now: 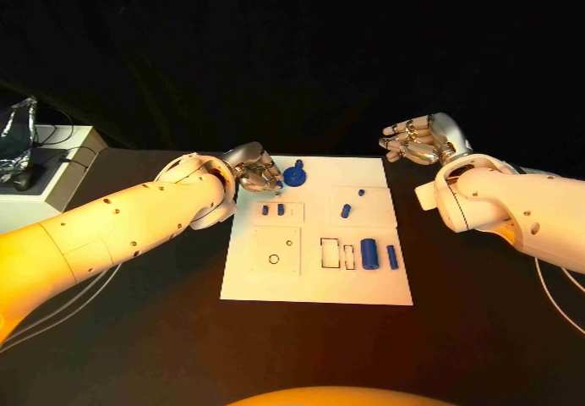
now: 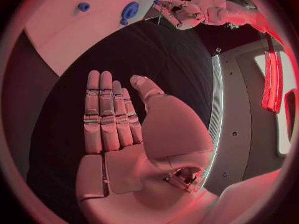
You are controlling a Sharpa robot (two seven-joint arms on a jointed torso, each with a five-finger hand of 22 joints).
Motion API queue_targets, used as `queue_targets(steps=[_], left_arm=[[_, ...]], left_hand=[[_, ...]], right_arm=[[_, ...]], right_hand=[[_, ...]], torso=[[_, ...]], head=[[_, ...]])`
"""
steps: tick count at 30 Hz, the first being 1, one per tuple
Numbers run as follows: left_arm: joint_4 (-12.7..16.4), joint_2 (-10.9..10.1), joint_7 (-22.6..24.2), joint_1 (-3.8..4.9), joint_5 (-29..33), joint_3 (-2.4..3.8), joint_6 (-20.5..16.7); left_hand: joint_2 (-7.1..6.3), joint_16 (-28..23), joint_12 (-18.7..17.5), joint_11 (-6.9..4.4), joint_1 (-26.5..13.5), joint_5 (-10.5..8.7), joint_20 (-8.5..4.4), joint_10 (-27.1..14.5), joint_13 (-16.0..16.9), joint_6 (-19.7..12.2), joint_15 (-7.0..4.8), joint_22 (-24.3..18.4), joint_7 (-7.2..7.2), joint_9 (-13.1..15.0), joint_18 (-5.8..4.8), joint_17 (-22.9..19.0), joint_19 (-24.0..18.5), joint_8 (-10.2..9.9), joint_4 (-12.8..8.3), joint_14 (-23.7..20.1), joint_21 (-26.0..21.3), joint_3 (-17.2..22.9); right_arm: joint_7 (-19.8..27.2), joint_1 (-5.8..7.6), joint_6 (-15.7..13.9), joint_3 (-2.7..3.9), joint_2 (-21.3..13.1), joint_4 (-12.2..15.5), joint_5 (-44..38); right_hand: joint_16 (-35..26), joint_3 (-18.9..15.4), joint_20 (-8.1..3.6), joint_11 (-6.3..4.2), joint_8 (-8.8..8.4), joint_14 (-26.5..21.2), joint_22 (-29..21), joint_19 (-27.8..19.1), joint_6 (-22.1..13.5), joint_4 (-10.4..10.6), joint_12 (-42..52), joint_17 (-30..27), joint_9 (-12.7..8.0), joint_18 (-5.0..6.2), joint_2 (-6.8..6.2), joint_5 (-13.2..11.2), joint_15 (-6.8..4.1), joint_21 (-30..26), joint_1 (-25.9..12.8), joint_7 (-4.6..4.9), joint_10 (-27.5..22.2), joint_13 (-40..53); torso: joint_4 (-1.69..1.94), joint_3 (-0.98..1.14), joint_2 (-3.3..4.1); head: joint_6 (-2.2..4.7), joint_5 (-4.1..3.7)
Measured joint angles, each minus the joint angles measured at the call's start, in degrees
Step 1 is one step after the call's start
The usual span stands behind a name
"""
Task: Assemble the parts on the task board
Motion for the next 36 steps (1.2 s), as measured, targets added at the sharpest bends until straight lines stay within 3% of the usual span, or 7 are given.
queue_targets(steps=[36], left_arm=[[-1.95,0.52,-0.19,-0.72,-2.73,-0.23,2.19]], left_hand=[[-0.32,-0.38,0.00,0.01,-0.13,0.28,0.00,-0.01,0.00,0.12,-0.20,-0.01,-0.09,0.00,-0.01,0.43,0.00,0.18,-0.25,0.20,0.19,-0.25]], right_arm=[[0.03,-0.08,0.02,-0.03,0.07,-0.15,0.05]], right_hand=[[0.00,0.16,0.01,0.00,0.00,0.00,-1.06,0.00,0.00,-0.16,0.00,-0.30,0.01,0.00,0.00,0.00,0.00,1.00,0.00,-0.01,0.00,-0.03]], torso=[[-0.10,0.03,0.11]], head=[[-0.19,0.32]])
